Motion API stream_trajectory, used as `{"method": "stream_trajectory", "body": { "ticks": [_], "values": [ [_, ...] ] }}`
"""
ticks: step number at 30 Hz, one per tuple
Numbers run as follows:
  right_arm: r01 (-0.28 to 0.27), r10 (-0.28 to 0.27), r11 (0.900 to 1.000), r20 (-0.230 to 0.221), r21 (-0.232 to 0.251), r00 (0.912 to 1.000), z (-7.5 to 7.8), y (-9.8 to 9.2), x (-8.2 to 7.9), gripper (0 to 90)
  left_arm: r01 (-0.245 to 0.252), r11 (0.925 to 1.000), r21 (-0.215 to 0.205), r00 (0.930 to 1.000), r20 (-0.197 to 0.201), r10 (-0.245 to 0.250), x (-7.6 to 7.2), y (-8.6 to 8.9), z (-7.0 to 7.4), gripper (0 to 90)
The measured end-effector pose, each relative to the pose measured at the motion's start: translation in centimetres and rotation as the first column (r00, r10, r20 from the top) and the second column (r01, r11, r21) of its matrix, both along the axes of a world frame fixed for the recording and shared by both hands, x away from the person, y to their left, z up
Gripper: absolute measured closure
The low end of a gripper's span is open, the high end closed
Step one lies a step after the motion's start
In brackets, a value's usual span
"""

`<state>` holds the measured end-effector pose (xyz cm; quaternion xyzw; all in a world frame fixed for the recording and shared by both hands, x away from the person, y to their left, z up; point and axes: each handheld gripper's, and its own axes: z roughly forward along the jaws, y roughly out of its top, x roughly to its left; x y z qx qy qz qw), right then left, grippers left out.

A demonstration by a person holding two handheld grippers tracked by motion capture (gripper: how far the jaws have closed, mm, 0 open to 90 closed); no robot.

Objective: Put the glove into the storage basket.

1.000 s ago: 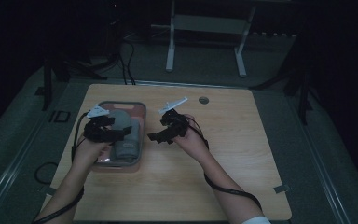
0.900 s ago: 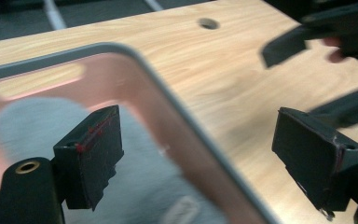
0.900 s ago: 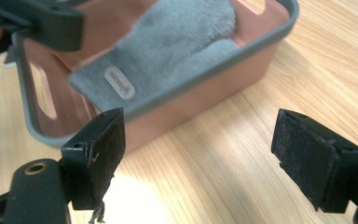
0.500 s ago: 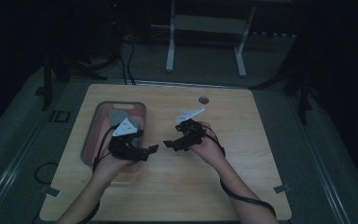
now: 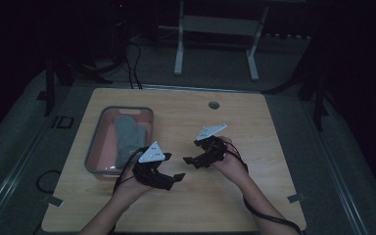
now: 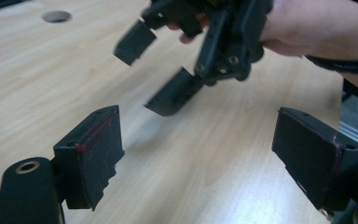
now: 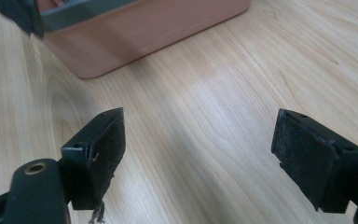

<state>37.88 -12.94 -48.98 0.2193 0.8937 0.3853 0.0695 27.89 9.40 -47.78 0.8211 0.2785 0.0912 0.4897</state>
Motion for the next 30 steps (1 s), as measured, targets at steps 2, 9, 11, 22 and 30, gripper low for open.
{"method": "stream_trajectory", "body": {
  "ticks": [2, 9, 11, 22, 30],
  "values": [
    [0.001, -0.001, 1.0, -0.002, 0.003, 1.0, -0.2, -0.3, -0.1, 17.4, 0.007, 1.0, -0.002, 0.9999, -0.007, -0.007, -0.1, -0.1, -0.2, 16.6],
    [0.001, -0.001, 1.0, 0.03, -0.005, 0.9995, -1.5, -1.8, -0.4, 15.3, 0.055, 0.9985, 0.008, 0.9968, -0.059, -0.054, -0.5, -1.7, -2.3, 16.6],
    [0.003, -0.002, 1.0, 0.025, -0.01, 0.9997, -1.9, -2.1, -0.5, 15.0, 0.064, 0.9976, 0.026, 0.9966, -0.052, -0.063, -0.6, -2.1, -2.8, 16.6],
    [0.0, 0.0, 1.0, 0.009, -0.006, 1.0, -3.9, -4.0, -1.2, 14.6, 0.117, 0.9926, 0.031, 0.9898, -0.086, -0.114, -0.8, -2.9, -5.2, 16.6],
    [-0.002, 0.002, 1.0, 0.008, -0.019, 1.0, -5.5, -4.8, -1.5, 14.3, 0.113, 0.9928, 0.041, 0.9887, -0.104, -0.108, -1.0, -2.9, -6.3, 16.6]
  ]
}}
